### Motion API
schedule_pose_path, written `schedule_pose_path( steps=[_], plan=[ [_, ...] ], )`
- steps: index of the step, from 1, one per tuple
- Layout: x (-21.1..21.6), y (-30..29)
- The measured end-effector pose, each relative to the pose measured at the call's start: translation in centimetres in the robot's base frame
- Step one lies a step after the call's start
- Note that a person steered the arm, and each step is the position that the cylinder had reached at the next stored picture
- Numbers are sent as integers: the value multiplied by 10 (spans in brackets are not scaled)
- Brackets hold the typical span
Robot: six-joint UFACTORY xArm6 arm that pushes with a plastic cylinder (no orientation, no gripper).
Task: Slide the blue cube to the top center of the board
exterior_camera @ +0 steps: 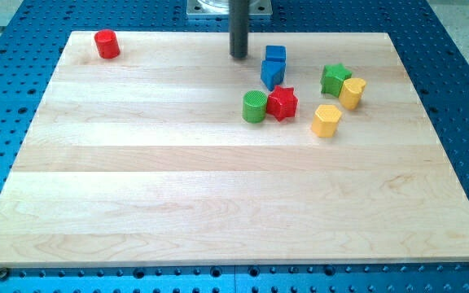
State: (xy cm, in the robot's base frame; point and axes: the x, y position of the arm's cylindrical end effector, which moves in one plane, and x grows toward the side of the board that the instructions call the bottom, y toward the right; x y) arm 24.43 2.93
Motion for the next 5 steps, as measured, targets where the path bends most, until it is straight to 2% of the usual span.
schedule_pose_path(
  steps=[1,2,4,5],
  plan=[
    [4,51],
    [59,73],
    [141,105],
    [176,94]
  ],
)
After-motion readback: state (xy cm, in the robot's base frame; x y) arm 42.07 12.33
